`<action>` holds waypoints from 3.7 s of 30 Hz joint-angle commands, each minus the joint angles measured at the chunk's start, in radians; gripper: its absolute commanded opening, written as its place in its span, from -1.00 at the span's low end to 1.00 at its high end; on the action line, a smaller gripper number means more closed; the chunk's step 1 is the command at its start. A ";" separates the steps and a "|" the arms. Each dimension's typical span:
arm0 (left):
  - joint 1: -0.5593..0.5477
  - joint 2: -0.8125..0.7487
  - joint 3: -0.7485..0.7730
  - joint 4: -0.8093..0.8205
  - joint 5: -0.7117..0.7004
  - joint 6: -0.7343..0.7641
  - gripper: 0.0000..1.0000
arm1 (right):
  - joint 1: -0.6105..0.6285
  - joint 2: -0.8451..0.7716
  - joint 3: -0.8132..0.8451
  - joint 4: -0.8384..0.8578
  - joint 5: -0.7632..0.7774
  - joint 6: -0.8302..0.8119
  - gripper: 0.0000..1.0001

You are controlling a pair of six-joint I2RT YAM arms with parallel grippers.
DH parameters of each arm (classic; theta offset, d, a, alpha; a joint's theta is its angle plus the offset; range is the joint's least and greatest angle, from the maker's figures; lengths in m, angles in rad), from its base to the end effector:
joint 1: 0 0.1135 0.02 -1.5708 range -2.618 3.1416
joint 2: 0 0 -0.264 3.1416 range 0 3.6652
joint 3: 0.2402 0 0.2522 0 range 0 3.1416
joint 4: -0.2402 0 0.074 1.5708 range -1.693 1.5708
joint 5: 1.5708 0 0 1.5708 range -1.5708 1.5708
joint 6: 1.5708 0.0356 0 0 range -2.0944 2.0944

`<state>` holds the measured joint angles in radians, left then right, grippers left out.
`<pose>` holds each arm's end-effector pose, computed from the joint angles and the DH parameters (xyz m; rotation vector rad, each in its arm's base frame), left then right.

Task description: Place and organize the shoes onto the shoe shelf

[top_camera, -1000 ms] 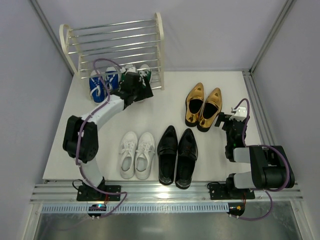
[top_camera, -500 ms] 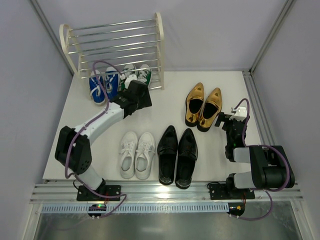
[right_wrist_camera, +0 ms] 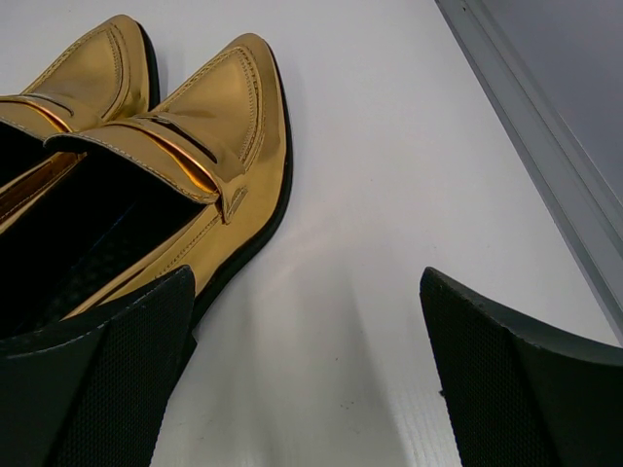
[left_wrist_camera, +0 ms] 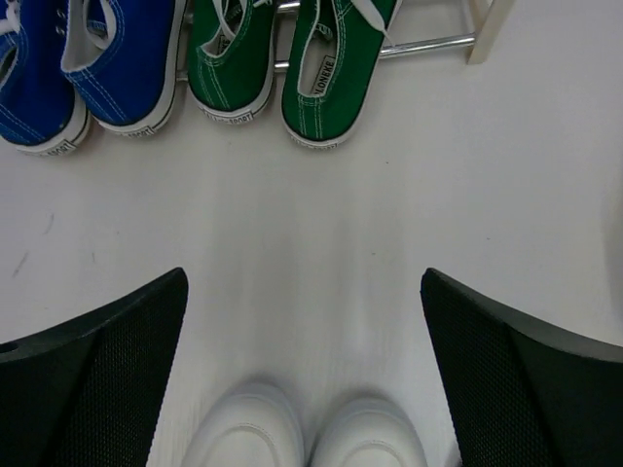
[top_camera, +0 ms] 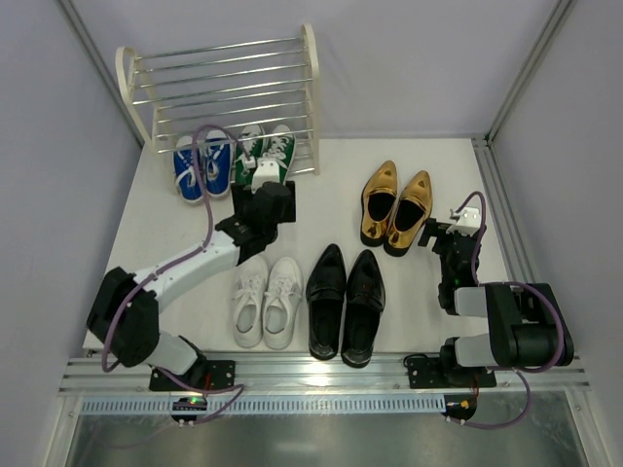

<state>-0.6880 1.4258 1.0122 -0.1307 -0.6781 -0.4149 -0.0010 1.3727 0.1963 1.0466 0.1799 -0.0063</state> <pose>0.2593 -0.1842 0.2785 -0.1184 1.9824 0.0099 0.2257 -0.0066 0.1551 0.1298 1.6960 -0.1584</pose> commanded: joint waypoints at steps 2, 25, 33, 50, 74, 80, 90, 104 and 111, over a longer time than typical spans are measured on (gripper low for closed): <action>0.068 0.169 0.227 0.024 -0.017 0.175 1.00 | 0.001 -0.007 0.006 0.076 0.000 -0.007 0.95; 0.255 0.610 0.626 0.025 0.141 0.435 0.88 | 0.001 -0.009 0.005 0.076 0.000 -0.006 0.95; 0.277 0.668 0.624 0.057 0.094 0.466 0.82 | 0.001 -0.009 0.006 0.076 0.000 -0.006 0.95; 0.334 0.801 0.744 -0.014 0.219 0.461 -0.20 | 0.001 -0.007 0.006 0.076 0.000 -0.006 0.95; 0.262 0.720 0.684 0.457 0.029 0.197 -1.00 | 0.001 -0.008 0.005 0.076 0.000 -0.006 0.95; 0.254 0.731 0.716 0.575 0.002 0.246 -1.00 | 0.001 -0.009 0.006 0.076 -0.003 -0.006 0.95; 0.260 0.854 0.855 0.672 0.037 0.344 -1.00 | 0.001 -0.007 0.006 0.076 -0.002 -0.006 0.95; 0.232 0.659 0.619 0.608 0.018 0.320 -0.38 | 0.001 -0.009 0.005 0.076 0.000 -0.007 0.95; 0.214 0.471 0.620 -0.073 0.095 0.064 0.93 | 0.001 -0.007 0.006 0.075 -0.003 -0.006 0.95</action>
<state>-0.4580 2.0315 1.6222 0.1230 -0.6079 -0.1986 -0.0010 1.3727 0.1963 1.0466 0.1799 -0.0063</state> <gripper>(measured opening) 0.934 0.974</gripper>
